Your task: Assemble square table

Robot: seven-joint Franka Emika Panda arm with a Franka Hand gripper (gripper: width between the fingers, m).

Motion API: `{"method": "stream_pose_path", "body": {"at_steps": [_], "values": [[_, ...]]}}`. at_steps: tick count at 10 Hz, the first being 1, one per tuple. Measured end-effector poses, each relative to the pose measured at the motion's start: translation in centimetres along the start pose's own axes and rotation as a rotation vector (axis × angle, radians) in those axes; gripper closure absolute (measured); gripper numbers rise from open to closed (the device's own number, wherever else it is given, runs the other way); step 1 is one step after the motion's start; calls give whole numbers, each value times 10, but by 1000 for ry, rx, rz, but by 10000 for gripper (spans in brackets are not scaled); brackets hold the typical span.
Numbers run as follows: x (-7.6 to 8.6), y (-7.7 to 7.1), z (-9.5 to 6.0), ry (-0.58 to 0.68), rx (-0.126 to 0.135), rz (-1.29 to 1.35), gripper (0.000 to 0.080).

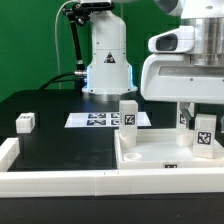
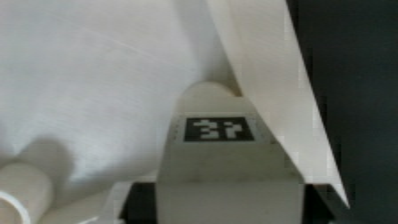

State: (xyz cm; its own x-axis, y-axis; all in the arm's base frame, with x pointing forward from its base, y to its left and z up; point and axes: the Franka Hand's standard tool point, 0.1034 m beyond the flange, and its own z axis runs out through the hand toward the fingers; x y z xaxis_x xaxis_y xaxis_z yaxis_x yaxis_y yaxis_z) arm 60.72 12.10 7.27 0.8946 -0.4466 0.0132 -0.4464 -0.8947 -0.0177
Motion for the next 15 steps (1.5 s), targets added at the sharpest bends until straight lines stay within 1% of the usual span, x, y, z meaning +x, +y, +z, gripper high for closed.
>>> {"method": "stream_pose_path", "body": {"at_steps": [1,3,4,5,6,7,8,9,10,11,12,15], "values": [[0,0,0,-2,1,81,508],[0,0,0,-9,-5,303,508],[0,1,0,-10,-5,349,508],[0,1,0,-18,3,377,508],[0,1,0,-21,5,438,508],[0,1,0,-22,6,438,508],[0,1,1,-21,6,399,405],[-1,-1,1,-22,6,376,267],[-4,-4,1,-23,7,357,185],[-5,-6,0,-23,9,266,185],[-5,-7,-1,-21,12,182,157],[-5,-6,0,-9,19,-77,150]]}}
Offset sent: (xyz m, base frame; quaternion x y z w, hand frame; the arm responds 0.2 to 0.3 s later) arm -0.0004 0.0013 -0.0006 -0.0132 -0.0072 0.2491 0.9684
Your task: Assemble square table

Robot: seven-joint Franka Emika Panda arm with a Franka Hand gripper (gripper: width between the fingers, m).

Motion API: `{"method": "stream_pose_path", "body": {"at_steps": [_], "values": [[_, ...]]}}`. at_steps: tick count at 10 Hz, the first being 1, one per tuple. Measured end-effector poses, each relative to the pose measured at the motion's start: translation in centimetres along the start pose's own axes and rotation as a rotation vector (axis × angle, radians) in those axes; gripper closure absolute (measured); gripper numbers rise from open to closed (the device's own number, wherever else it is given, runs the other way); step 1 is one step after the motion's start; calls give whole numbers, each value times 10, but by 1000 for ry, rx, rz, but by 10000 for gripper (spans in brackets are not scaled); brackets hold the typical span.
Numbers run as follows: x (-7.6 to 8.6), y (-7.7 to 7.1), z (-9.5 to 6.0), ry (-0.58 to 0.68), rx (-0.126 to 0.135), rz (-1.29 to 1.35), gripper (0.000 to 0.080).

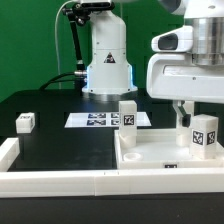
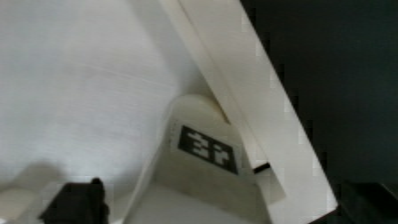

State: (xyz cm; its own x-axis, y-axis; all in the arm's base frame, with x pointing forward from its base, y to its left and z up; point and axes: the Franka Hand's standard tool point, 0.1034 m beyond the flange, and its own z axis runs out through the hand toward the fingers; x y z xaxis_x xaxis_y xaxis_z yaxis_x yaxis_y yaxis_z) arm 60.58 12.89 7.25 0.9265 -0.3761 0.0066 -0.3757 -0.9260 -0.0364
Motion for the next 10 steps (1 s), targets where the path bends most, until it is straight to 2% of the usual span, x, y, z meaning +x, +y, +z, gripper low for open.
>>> {"method": "stream_pose_path", "body": {"at_steps": [7,10], "values": [[2,1,-1,4,-5,-553,150],[3,2,-2,10,-8,-638,150]]}}
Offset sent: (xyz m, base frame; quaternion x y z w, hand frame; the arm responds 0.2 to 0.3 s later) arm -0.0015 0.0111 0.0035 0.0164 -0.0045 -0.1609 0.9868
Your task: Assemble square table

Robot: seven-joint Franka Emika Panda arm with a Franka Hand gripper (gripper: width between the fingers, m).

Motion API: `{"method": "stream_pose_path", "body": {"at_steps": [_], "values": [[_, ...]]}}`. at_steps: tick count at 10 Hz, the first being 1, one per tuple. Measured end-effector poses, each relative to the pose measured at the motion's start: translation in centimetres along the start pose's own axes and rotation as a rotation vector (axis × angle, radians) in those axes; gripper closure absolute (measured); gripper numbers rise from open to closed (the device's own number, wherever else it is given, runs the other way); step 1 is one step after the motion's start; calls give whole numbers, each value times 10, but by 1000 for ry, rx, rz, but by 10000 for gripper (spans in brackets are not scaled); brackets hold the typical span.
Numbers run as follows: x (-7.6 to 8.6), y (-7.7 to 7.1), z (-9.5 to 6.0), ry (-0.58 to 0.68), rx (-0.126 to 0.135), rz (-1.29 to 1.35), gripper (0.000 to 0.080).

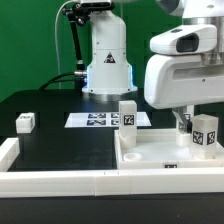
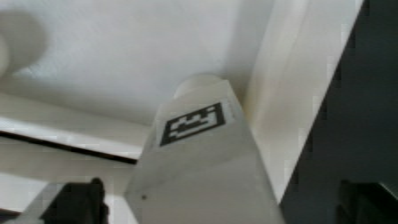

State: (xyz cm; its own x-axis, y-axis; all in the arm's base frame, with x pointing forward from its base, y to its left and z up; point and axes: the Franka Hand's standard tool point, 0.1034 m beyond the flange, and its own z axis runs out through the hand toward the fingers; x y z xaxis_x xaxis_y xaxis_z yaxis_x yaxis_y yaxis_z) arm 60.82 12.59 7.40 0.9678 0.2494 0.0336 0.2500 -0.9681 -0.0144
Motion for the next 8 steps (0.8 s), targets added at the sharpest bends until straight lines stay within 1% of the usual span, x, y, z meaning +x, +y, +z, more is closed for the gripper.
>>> {"method": "stream_pose_path", "body": {"at_steps": [1,2,3,4,5,8], "values": [[0,0,0,1,0,3,178],[0,1,0,1,0,4,312],[0,1,1,1,0,4,312],[0,1,1,1,-1,5,458],[0,2,1,1,0,12,509],[0,2,1,1,1,65,509]]}}
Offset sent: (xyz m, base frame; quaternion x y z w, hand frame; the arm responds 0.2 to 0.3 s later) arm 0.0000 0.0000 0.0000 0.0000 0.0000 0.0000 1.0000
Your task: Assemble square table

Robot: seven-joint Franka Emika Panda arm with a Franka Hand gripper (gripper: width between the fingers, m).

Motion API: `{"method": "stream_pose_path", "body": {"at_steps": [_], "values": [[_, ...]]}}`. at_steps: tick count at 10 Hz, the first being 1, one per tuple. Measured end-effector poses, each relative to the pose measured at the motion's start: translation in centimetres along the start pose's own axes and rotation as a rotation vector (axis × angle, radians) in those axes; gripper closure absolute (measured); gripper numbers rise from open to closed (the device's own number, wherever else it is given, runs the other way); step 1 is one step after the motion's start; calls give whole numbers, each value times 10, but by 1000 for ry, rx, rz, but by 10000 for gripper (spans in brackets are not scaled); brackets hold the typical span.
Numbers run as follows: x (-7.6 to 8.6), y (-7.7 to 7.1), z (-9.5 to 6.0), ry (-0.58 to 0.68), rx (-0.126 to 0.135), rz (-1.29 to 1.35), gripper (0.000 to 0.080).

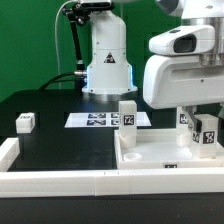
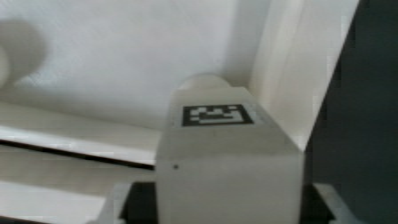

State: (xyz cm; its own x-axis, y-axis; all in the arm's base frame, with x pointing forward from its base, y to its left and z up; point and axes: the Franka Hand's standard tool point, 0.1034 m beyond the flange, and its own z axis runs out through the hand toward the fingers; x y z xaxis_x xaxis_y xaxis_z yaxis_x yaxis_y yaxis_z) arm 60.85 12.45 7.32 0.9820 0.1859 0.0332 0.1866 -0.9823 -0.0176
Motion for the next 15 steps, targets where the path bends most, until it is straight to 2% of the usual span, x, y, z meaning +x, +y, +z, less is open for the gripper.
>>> {"method": "stream_pose_path", "body": {"at_steps": [1,2,4,7,12,13,14,15], "values": [[0,2,0,-3,0,120,509],[0,5,0,-9,10,236,509],[0,7,1,-15,43,481,508],[0,10,1,-21,53,773,508],[0,12,1,-35,47,1060,508],[0,12,1,-36,46,1121,444],[0,11,1,-37,46,1119,444],[-1,10,2,-37,43,1091,308]]}}
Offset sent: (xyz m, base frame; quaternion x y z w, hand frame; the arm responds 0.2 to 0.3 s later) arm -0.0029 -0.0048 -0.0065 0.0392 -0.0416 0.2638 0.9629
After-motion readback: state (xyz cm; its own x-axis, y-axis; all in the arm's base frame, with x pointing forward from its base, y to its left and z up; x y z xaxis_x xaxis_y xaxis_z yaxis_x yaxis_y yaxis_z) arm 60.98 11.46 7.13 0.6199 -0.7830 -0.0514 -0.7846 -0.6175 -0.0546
